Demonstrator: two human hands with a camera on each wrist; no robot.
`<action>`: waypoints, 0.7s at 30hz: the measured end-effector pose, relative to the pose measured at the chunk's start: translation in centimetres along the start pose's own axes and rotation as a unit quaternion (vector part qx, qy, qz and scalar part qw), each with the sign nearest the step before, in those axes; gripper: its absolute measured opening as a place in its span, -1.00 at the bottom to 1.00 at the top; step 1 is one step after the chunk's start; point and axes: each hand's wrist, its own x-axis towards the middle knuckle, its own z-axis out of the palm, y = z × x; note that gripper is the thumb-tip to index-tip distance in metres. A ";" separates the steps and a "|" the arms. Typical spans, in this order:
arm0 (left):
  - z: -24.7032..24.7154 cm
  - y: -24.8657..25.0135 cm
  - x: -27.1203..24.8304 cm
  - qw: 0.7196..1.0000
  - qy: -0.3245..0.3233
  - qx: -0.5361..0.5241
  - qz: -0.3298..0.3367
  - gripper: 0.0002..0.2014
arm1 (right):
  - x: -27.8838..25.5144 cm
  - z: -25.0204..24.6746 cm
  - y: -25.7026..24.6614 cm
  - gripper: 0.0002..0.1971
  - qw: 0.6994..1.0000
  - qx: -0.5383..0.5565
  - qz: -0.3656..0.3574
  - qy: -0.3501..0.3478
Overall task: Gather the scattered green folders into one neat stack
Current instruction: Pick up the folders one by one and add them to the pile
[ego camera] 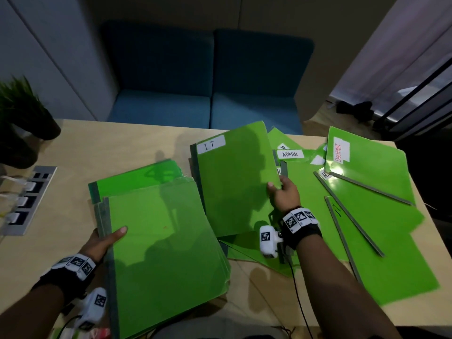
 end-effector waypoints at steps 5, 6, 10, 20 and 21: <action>0.0 0.3 -0.3 1.000 0.002 0.018 0.003 -0.11 | 1.2 -5.2 -1.4 -0.47 0.997 0.059 0.016 0.050; 0.1 0.3 -0.2 1.000 0.002 0.021 0.005 -0.13 | 1.6 -6.5 -0.6 -0.45 0.997 0.035 0.039 0.054; 0.2 0.1 0.0 1.000 0.009 0.026 0.010 -0.16 | 1.5 -8.9 4.5 -0.17 0.981 -0.111 0.150 0.052; -0.2 -0.1 0.4 1.000 0.009 0.021 0.000 -0.09 | -2.1 -2.6 5.8 -0.21 0.944 -0.327 0.038 0.021; -0.4 -0.2 0.6 1.000 0.008 0.024 0.002 -0.06 | -2.0 -2.4 5.3 -0.24 0.948 -0.314 0.036 0.021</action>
